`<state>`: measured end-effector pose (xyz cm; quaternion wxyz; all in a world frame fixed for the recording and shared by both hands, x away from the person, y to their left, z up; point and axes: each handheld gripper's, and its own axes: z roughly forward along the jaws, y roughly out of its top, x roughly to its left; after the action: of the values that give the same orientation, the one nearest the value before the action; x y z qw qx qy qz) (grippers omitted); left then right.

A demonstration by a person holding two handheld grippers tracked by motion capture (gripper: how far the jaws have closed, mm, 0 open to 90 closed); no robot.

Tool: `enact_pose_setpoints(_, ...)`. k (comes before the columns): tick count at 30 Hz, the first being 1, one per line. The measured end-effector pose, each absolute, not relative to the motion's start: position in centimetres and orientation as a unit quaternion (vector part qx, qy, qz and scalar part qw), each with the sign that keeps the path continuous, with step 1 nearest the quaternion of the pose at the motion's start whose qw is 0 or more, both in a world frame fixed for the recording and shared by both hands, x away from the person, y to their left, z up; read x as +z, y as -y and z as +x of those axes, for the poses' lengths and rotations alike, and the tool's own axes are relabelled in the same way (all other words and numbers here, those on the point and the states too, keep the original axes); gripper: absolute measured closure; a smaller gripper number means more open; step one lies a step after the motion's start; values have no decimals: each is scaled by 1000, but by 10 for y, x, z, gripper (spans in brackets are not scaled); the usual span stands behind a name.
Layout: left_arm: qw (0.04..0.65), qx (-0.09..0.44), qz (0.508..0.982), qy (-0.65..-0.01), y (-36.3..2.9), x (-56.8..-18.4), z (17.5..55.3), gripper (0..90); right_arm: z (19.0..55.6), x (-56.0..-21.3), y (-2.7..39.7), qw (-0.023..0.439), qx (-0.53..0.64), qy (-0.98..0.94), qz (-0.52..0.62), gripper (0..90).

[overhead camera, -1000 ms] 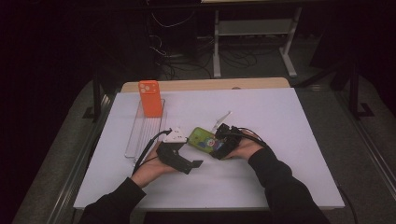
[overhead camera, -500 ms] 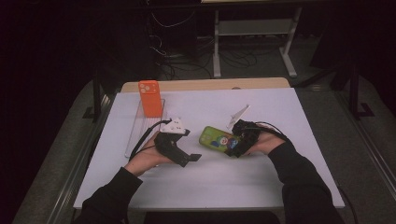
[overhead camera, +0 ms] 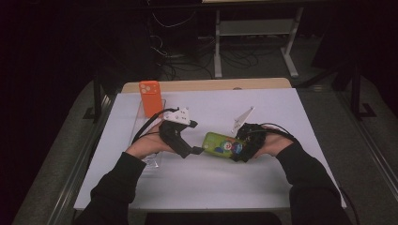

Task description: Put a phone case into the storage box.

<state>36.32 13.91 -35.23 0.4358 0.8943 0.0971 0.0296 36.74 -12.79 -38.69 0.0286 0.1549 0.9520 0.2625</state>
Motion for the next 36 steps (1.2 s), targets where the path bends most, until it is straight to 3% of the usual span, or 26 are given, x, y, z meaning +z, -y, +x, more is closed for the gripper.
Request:
enact_pose_setpoints(4, 446, 17, 892, -74, -136, -351, 360, 0, 361, -388, 122, 21, 256, -956, 141, 152)
enact_pose_setpoints(13, 402, -8, 915, -14, -121, -363, 346, 0, 350, -391, 103, 6, 244, -964, 101, 152)
enact_pose_setpoints(36, 336, -13, 942, 11, -102, -393, 340, 17, 336, -375, 87, 9, 258, -965, 47, 152)
